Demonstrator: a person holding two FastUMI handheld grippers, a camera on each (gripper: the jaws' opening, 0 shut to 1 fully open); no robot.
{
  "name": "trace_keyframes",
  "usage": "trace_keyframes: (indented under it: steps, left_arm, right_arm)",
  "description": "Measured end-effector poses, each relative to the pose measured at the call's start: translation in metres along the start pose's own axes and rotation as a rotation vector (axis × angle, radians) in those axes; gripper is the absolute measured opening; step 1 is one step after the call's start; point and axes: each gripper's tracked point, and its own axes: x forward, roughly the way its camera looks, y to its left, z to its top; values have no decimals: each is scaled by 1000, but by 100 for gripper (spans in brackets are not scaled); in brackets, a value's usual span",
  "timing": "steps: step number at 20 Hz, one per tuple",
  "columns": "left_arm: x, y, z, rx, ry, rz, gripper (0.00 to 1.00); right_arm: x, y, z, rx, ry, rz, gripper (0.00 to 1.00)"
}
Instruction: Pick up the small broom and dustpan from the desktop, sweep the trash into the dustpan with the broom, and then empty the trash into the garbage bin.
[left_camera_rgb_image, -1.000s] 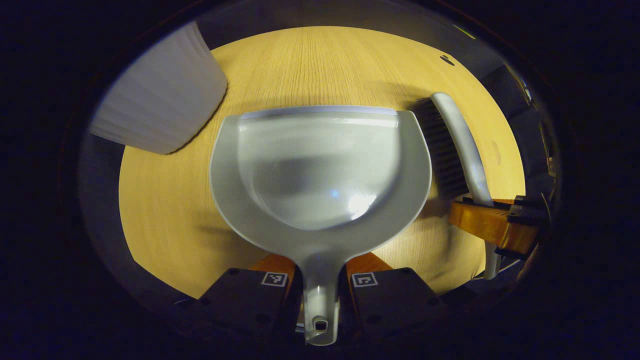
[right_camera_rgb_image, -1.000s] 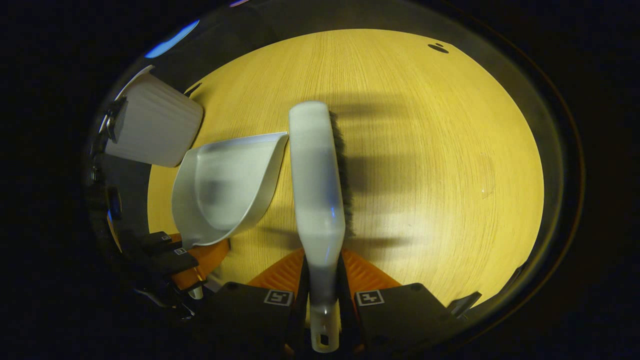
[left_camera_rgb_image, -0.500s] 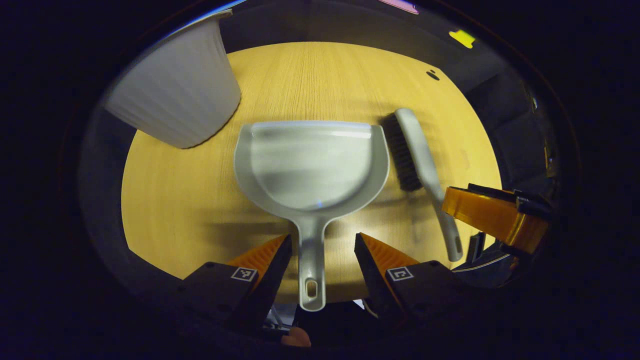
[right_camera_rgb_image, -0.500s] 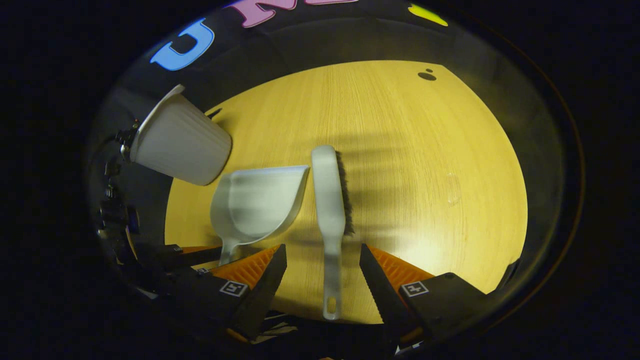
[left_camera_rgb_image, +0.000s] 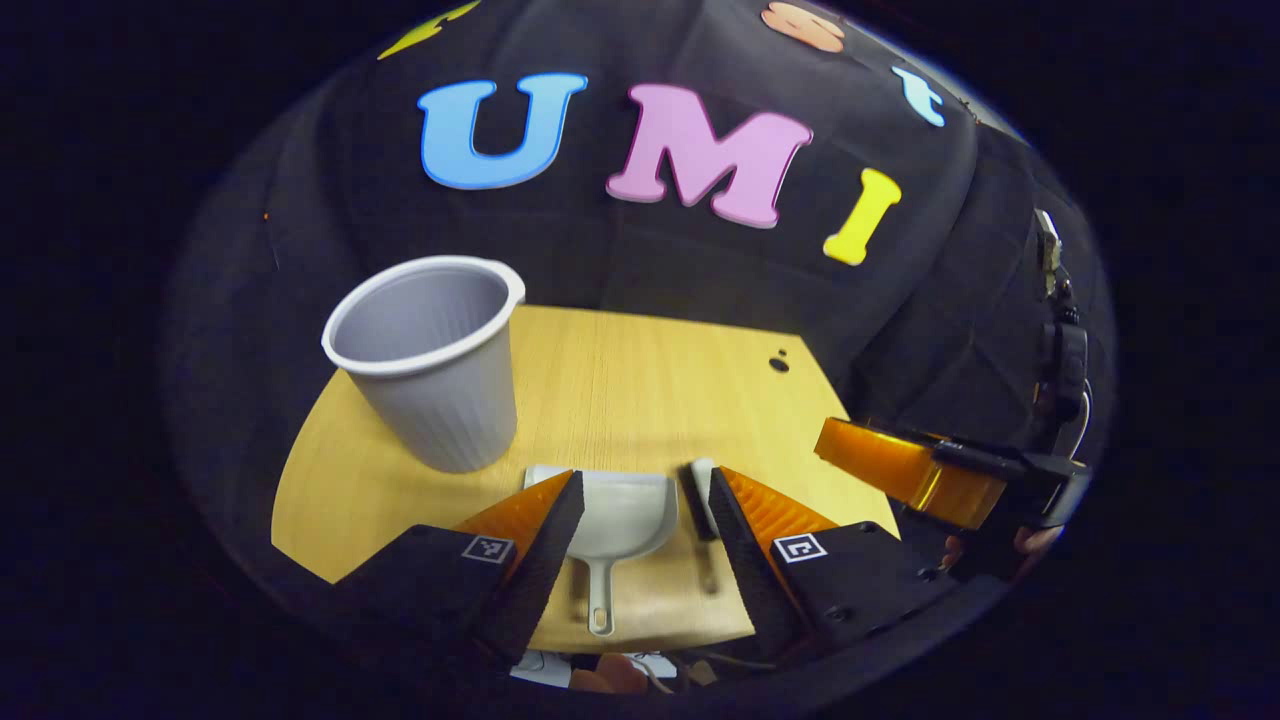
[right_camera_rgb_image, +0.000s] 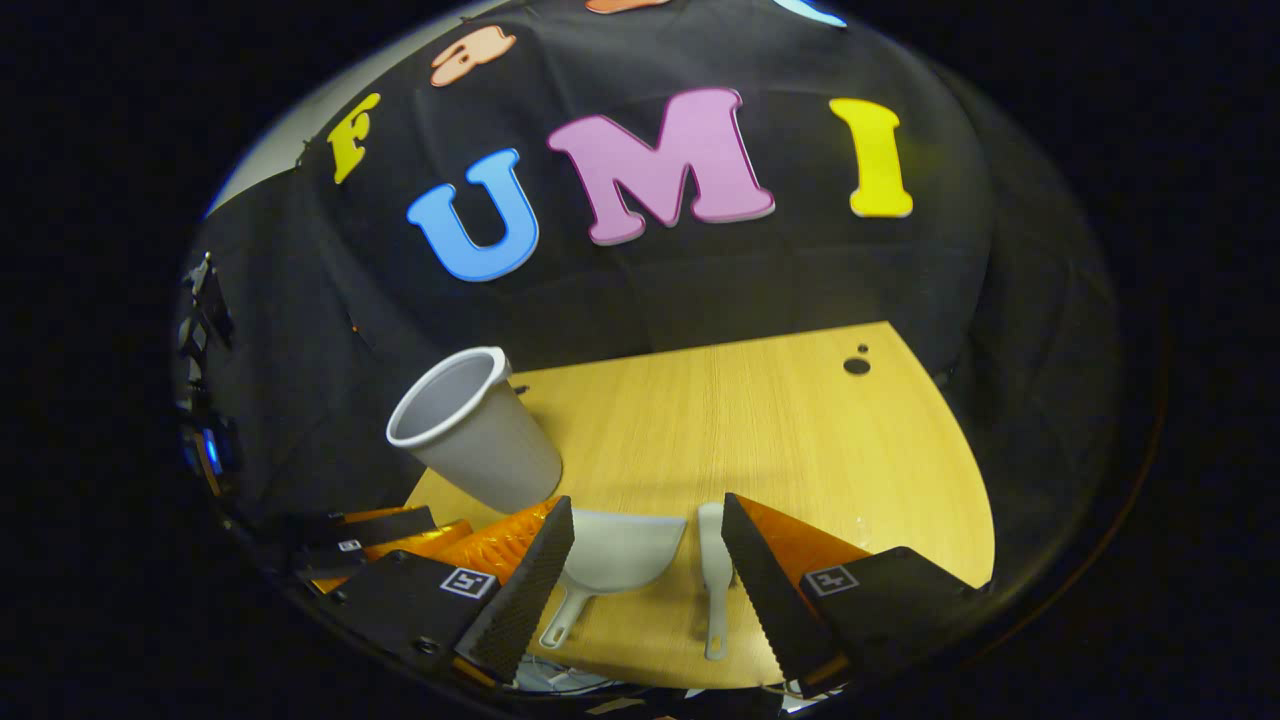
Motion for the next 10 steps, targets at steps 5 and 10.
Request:
trace_keyframes:
  steps: [5, 10]
  left_arm:
    - [-33, 0, 31, 21, -518, 30, 77]
    - [-44, 6, 34, -13, -644, 121, 75]
  right_arm:
    - [-35, 31, 84, -118, -356, 18, 95]
    - [-40, 40, 86, -147, -376, 38, 95]
